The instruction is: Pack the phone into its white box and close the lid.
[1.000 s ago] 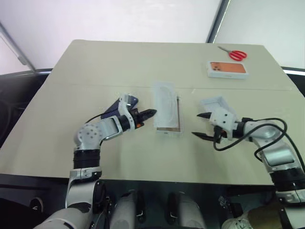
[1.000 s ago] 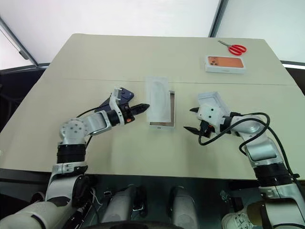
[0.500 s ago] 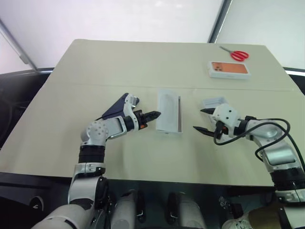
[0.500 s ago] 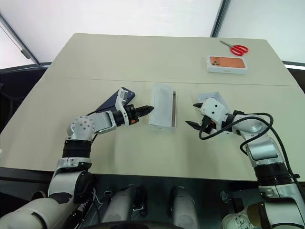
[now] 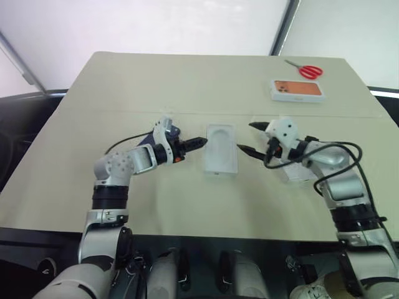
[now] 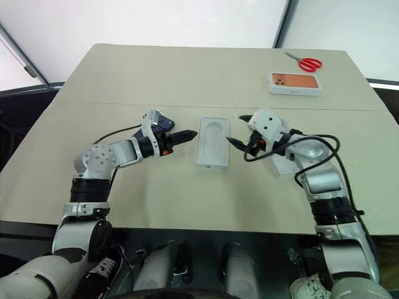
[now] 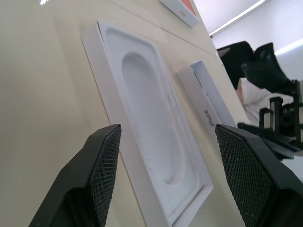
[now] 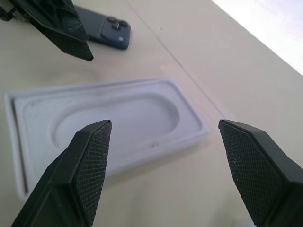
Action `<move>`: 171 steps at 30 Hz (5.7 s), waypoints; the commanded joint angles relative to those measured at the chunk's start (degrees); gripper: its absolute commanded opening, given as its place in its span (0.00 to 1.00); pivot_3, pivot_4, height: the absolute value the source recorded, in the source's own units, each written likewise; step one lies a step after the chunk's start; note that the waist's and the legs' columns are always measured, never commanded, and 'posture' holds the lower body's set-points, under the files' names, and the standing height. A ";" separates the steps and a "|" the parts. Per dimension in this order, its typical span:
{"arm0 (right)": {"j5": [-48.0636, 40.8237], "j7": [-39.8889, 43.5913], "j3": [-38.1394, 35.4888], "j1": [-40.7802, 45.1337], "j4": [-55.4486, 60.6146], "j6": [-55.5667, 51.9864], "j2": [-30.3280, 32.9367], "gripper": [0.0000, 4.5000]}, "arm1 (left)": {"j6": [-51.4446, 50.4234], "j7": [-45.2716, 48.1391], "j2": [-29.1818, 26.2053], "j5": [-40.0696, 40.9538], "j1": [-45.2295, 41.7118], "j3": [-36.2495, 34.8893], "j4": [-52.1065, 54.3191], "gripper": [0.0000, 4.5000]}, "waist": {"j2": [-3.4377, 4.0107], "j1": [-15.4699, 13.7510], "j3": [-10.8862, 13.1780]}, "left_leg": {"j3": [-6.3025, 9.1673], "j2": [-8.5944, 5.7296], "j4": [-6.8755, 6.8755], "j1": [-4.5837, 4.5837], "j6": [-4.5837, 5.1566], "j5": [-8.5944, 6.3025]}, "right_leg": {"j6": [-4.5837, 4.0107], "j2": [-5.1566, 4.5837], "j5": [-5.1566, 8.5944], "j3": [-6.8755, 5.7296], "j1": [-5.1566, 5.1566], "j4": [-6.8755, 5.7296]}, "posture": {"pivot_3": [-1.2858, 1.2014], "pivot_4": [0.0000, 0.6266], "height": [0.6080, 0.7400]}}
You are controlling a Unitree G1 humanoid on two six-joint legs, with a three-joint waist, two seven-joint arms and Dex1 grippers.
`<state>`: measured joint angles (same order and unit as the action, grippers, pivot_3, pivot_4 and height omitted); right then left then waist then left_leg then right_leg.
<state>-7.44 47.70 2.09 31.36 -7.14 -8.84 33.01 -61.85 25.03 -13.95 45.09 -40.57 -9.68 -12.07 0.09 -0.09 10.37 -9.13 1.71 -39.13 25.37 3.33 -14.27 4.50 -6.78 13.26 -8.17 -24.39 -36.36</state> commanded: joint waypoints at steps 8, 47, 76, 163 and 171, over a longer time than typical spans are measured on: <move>15.26 -11.79 10.08 12.54 -20.48 10.52 -7.41 0.01 | 15.67 3.00 -3.95 -10.52 5.06 3.33 6.67 0.75 | 0.02 0.95 0.00 | -0.07 0.00 0.05 -0.01 -0.01 0.01 | 0.00 0.03 0.00 -0.01 -0.02 -0.01 | 0.52 0.24 0.98; 20.04 0.87 16.02 7.89 -13.37 7.27 -9.83 0.01 | 13.13 -0.32 -2.15 -9.91 5.94 0.12 8.37 0.75 | 0.04 1.14 0.00 | -0.07 0.03 0.07 -0.03 -0.04 0.03 | 0.01 0.05 0.00 0.01 -0.03 -0.06 | 0.52 0.24 0.98; 17.10 -10.02 16.78 13.82 -12.19 -1.51 -25.44 0.01 | 24.86 25.57 -22.59 -25.81 -7.60 6.99 -32.14 0.75 | 0.05 1.23 0.00 | -0.20 0.01 0.13 0.09 -0.26 -0.06 | -0.01 0.08 0.02 0.04 -0.28 -0.18 | 0.52 0.24 0.98; 22.01 -7.47 21.42 18.00 -21.54 -0.10 -26.48 0.00 | -4.98 24.03 -13.84 -14.04 -1.60 -4.58 -24.43 0.00 | 0.21 2.64 -0.66 | -0.08 -0.13 0.14 -0.11 -0.16 0.05 | 0.06 -0.10 0.25 0.19 -0.26 -0.66 | 0.52 0.24 0.98; 3.13 0.44 7.68 18.20 -10.35 -14.85 -26.76 0.12 | -3.71 20.80 -12.92 -7.56 -1.93 -14.30 -24.21 0.00 | 0.17 2.63 -0.58 | -0.03 -0.12 0.14 -0.08 -0.16 0.05 | 0.06 -0.11 0.24 0.21 -0.26 -0.66 | 0.52 0.24 0.98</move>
<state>1.29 45.68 13.63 48.67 -22.63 -20.17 5.95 -66.86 46.61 -26.49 35.32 -42.45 -20.51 -37.02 0.26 2.54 9.79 -9.14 1.60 -38.99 25.31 3.18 -14.22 4.56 -6.89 13.50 -7.95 -24.66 -37.01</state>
